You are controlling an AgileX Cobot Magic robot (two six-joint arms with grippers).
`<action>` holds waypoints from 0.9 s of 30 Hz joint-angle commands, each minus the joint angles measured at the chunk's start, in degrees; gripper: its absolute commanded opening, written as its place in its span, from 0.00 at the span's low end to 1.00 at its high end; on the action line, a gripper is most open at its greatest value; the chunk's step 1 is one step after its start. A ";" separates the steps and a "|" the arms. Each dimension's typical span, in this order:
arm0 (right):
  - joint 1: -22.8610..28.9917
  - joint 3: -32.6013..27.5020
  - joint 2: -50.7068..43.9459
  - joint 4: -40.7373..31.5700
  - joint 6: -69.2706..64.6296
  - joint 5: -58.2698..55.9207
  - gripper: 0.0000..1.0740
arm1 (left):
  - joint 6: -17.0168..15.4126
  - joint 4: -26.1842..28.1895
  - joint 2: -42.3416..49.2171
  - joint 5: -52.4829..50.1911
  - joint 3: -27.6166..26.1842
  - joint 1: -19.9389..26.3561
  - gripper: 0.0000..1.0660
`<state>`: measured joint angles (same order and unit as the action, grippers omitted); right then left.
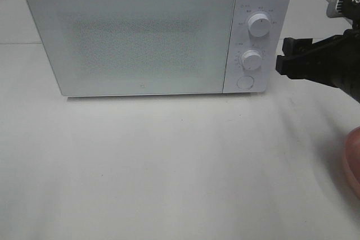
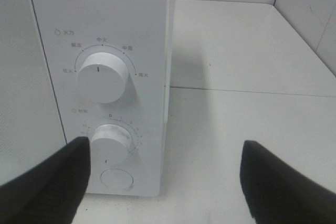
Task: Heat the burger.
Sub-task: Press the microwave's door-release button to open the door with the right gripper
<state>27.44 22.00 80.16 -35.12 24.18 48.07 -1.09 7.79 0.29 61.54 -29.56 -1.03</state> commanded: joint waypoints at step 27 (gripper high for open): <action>15.47 0.06 17.07 -11.46 -4.53 21.60 0.71 | -0.23 0.17 1.38 -0.57 0.00 0.00 0.92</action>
<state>42.80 22.17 96.20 -47.15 21.66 68.87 -1.09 7.79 0.29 61.54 -29.56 -1.03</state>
